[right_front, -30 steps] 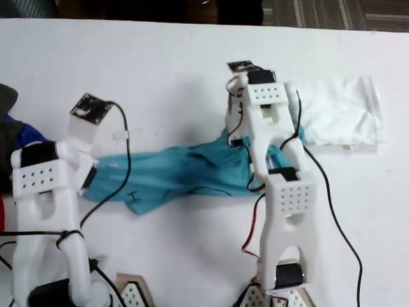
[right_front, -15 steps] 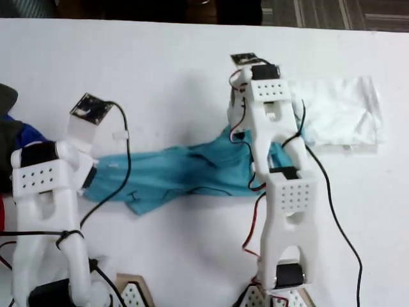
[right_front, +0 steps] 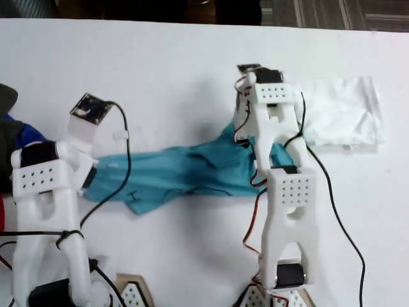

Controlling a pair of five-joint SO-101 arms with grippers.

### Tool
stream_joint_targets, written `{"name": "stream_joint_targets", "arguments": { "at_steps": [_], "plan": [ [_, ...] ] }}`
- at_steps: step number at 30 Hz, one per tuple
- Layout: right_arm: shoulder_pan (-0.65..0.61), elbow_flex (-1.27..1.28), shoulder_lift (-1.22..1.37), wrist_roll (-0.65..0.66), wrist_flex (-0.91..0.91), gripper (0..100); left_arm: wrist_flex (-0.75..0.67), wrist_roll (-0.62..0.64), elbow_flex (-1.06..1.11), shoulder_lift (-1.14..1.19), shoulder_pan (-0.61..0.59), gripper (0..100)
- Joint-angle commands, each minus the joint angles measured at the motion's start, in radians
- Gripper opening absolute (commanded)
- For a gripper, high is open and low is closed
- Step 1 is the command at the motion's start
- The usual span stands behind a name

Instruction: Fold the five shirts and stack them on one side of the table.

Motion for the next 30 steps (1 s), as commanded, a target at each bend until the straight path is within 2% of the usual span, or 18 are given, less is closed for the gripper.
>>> {"name": "stream_joint_targets", "arguments": {
  "at_steps": [1, 8, 10, 13, 14, 15, 21, 30],
  "plan": [
    [0.001, -0.023, 0.008, 0.011, 0.007, 12.4, 0.000, -0.011, -0.041, -0.012, -0.012, 3],
    [0.001, -0.023, 0.047, 0.011, -0.016, 18.2, 0.000, -0.011, -0.042, -0.014, -0.009, 3],
    [0.001, -0.023, 0.051, 0.011, -0.018, 15.6, 0.000, -0.011, -0.042, -0.014, -0.009, 3],
    [0.001, -0.035, 0.031, 0.011, -0.018, 2.2, 0.000, -0.011, -0.042, -0.014, -0.009, 3],
    [0.004, -0.049, 0.021, 0.011, -0.010, 1.1, 0.000, -0.011, -0.042, -0.014, -0.009, 3],
    [0.008, -0.064, 0.007, 0.011, -0.005, 3.3, 0.000, -0.011, -0.042, -0.014, -0.009, 3],
    [0.028, -0.152, -0.096, 0.011, 0.051, 1.8, 0.000, -0.011, -0.042, -0.014, -0.009, 3],
    [0.016, -0.144, -0.154, 0.011, 0.068, 1.8, -0.015, -0.011, -0.042, -0.014, -0.008, 3]
  ]
}}
